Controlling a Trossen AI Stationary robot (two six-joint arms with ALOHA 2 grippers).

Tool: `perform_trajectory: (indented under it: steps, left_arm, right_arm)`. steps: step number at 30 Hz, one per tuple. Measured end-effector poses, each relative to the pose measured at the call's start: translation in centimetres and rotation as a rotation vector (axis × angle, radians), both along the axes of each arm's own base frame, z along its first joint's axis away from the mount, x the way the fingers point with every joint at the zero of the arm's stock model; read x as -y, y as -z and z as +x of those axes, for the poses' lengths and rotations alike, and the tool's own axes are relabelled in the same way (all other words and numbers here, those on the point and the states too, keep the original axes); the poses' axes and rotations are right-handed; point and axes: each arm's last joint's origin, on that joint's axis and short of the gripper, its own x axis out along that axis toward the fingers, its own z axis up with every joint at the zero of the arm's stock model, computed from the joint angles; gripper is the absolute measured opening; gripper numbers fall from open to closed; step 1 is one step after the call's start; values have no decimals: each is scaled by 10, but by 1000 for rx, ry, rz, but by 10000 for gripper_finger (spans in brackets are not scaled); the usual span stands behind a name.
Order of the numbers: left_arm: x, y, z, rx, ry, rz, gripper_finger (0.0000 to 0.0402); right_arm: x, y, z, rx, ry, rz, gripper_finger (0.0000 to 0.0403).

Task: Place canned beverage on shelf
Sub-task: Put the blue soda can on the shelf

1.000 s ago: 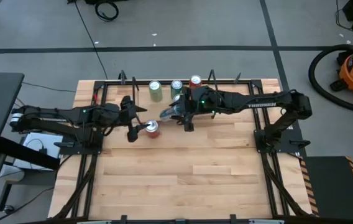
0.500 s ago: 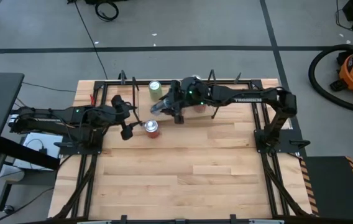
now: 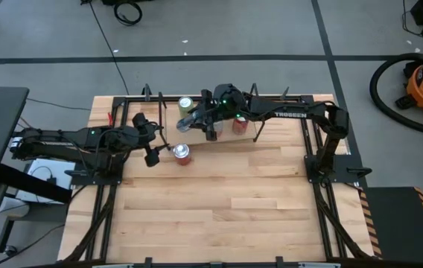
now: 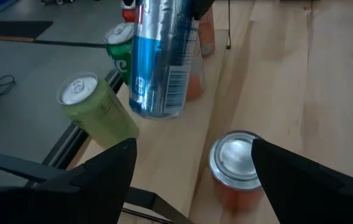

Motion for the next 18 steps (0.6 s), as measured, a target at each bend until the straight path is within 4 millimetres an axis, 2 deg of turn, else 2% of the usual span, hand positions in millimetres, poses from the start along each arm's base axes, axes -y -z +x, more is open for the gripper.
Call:
perform_trajectory:
  steps: [10, 13, 18]
  left_arm:
    - [-8, -4, 8, 87, -46, 34, 329]
    - [-15, 0, 17, 143, -76, 69, 329]
    - [-25, 11, 27, 121, -117, 94, 329]
  right_arm:
    - [1, -5, 1, 56, -30, -2, 252]
    - [1, -6, 1, 61, -51, 7, 252]
    - [0, -5, 1, 52, -49, 13, 252]
